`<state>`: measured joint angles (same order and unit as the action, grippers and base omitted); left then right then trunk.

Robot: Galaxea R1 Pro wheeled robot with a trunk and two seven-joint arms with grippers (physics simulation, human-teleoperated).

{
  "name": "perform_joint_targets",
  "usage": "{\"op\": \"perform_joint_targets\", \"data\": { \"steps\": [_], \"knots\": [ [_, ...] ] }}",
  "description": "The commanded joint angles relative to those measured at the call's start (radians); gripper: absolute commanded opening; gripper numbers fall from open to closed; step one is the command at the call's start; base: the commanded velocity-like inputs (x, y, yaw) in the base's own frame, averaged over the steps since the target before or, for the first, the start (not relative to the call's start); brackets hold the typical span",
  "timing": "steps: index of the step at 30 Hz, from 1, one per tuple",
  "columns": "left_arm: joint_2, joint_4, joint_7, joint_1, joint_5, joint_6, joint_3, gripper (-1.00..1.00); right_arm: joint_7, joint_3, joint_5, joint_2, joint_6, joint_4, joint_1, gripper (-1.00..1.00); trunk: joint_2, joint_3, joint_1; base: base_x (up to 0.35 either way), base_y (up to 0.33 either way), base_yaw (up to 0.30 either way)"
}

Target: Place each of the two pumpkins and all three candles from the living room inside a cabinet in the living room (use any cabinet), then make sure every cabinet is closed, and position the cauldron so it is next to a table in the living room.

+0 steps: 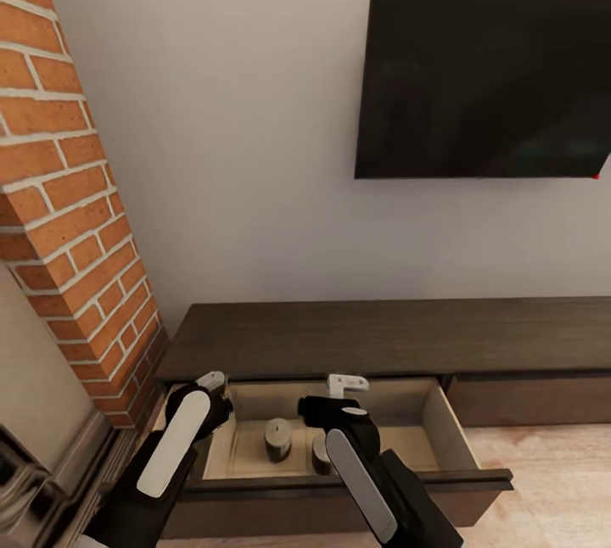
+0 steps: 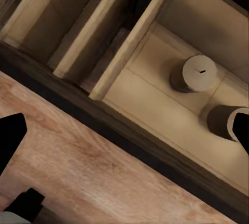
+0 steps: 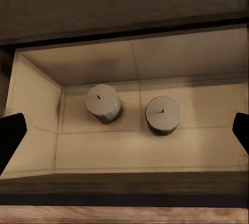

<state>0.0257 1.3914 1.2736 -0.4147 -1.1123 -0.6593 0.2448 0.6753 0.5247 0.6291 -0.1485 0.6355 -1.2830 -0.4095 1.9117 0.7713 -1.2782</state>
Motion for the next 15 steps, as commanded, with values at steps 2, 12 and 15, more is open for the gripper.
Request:
{"op": "perform_joint_targets", "data": {
  "steps": [2,12,15],
  "knots": [
    [-0.018,0.001,0.013,0.004,-0.006,-0.008,0.002,1.0,0.009,0.002,0.009,0.001,-0.002,0.026,-0.001,1.0,-0.014,-0.005,0.008,0.0,0.0,0.0],
    [-0.038,-0.007,0.01,0.128,-0.002,-0.001,0.004,1.0,-0.004,0.004,0.007,0.001,-0.16,0.232,0.001,1.0,-0.084,-0.037,0.046,0.0,0.0,0.0],
    [-0.038,-0.021,0.01,0.166,0.002,0.006,0.005,1.0,-0.034,0.006,0.006,0.001,-0.243,0.32,0.001,1.0,-0.105,-0.046,0.058,-0.004,0.0,0.0]
  ]
}}
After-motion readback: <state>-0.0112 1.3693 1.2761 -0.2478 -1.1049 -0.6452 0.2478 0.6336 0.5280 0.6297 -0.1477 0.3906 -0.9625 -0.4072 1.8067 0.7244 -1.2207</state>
